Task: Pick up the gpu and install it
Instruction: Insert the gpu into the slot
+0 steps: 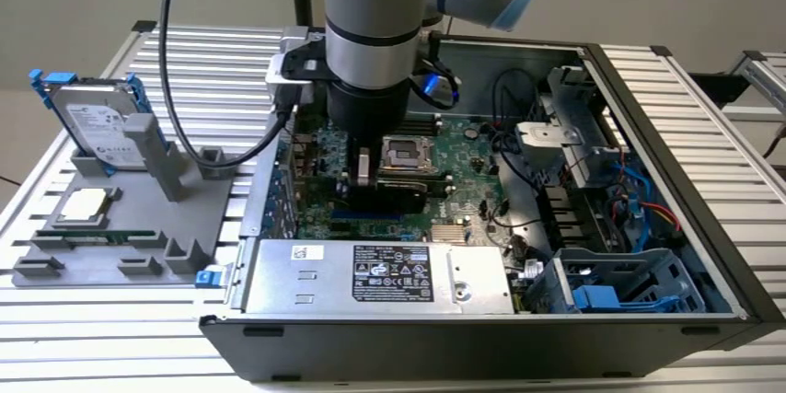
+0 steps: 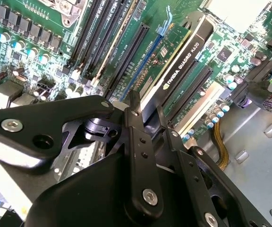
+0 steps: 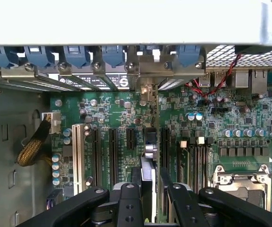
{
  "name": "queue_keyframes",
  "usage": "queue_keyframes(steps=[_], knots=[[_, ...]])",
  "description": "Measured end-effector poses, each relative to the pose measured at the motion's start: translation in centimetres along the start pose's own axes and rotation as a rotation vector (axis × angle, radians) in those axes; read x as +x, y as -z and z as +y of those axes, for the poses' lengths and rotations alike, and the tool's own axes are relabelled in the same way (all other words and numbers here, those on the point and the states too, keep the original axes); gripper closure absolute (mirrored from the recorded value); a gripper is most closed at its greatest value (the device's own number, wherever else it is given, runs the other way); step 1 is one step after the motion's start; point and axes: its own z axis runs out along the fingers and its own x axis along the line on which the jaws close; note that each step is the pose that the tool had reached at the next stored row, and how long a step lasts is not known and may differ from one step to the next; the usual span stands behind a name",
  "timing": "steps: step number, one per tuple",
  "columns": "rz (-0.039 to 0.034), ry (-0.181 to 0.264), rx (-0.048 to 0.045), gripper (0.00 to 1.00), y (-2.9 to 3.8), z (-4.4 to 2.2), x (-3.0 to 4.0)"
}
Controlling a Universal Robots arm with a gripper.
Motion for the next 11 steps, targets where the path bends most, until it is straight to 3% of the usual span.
queue_keyframes(steps=[11], knots=[[-0.0003,0.0,0.0002,1.0,-0.03,0.11,-0.1]])
